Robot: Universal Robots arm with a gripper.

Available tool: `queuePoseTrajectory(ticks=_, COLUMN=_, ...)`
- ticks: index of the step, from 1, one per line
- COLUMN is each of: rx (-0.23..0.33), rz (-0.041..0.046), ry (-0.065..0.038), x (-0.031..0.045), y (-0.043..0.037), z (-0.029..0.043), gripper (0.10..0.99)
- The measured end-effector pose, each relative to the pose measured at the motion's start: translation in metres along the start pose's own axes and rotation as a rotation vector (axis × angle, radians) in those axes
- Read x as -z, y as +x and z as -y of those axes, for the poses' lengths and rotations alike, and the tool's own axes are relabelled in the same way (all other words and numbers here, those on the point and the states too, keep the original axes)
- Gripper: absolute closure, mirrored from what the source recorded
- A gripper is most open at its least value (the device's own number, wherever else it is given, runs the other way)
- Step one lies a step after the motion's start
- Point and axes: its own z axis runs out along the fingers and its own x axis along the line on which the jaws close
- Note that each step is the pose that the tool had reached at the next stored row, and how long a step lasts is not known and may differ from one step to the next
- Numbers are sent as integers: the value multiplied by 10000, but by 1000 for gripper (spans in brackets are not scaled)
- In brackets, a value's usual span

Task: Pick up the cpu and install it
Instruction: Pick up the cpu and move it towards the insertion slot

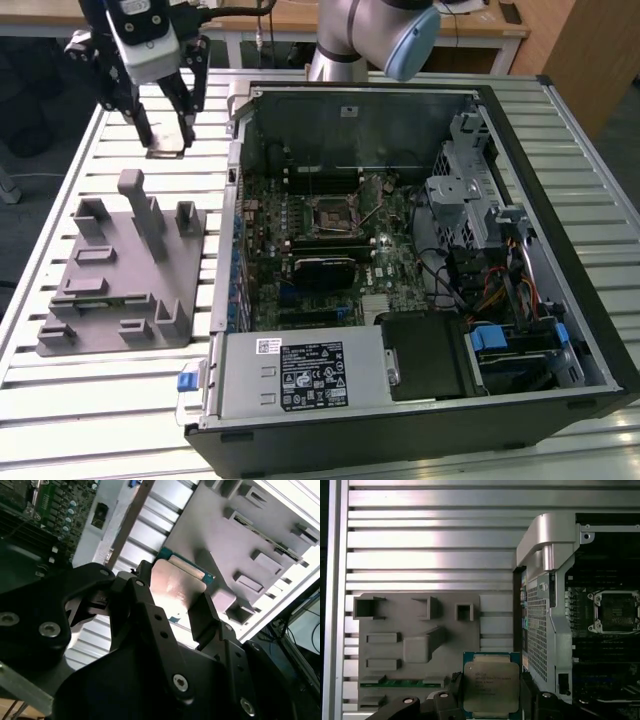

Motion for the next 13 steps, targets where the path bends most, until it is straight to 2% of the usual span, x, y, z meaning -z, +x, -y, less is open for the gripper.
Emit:
queuePoseTrajectory(ticks=6, rx=0, rz=-3, ry=0, x=-6, y=-213, z=-9, gripper=545)
queuePoseTrajectory(ticks=13, rx=3, rz=14, ry=1, x=-7, y=-363, z=-14, gripper=545)
